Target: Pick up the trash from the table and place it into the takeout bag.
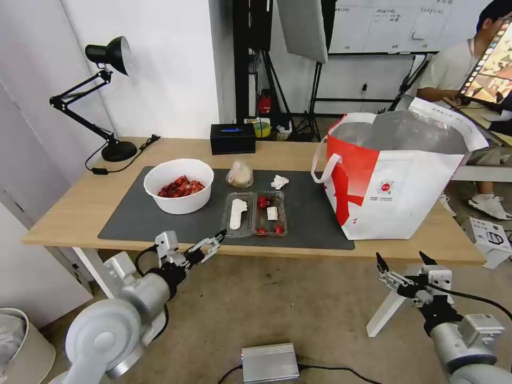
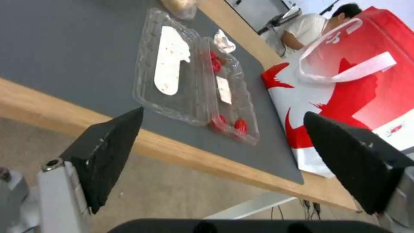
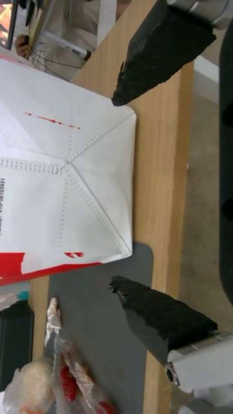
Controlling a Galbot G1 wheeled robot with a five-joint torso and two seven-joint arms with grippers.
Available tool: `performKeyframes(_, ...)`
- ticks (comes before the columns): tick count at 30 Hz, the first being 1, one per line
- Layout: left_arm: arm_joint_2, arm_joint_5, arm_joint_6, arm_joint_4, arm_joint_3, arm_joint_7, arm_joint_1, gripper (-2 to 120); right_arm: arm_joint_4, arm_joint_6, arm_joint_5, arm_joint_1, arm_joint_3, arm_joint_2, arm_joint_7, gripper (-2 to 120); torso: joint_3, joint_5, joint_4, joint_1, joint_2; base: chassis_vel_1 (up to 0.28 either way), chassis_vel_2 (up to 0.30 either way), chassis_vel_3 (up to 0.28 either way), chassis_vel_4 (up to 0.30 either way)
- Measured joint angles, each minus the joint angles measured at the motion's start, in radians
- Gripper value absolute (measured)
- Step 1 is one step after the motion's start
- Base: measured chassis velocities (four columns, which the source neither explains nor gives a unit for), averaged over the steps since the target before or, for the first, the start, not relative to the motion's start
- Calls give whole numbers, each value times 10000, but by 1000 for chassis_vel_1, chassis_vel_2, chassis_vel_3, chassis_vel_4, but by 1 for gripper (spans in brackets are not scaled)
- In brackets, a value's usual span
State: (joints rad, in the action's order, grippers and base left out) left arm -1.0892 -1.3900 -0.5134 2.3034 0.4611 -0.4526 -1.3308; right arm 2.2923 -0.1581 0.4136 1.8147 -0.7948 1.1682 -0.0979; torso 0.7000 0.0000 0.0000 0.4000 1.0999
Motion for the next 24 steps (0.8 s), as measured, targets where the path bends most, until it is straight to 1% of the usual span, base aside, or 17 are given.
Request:
performKeyframes(5, 219, -134, -99, -256, -160, 262, 315, 100, 70, -13, -21, 34, 13, 64, -37, 100, 0, 1, 0, 0, 1, 0, 0, 0, 0)
performKeyframes(8, 509, -103, -173, -755, -566, 523, 762, 100, 110, -28, -39, 82, 14, 103, -53, 100, 0, 0, 0, -2, 0, 0, 0, 0, 0)
performKeyframes(9, 509, -103, -173, -755, -566, 523, 762, 100, 110, -28, -39, 82, 14, 103, -53, 100, 0, 0, 0, -2, 0, 0, 0, 0, 0)
performKeyframes(12, 718, 30, -177, -1278, -1006, 766, 1154, 100, 124, -31, -49, 112, 6, 151, -55, 100, 0, 0, -1, -1, 0, 0, 0, 0, 0)
performKeyframes(17, 945, 99, -175, -1575, -1395, 965, 1528, 100, 123, -31, -64, 117, -29, 198, -55, 100, 1, 0, 0, -1, 0, 0, 0, 0, 0)
performKeyframes(19, 1060, 93, -174, -1761, -1690, 1104, 1778, 100, 122, -31, -73, 143, -82, 265, -66, 100, 1, 1, 0, -1, 0, 0, 0, 0, 0)
performKeyframes(24, 1025, -21, -174, -1949, -2096, 1141, 2111, 100, 122, -35, -90, 183, -123, 334, -93, 100, 1, 0, 0, -1, 1, 0, 0, 0, 0)
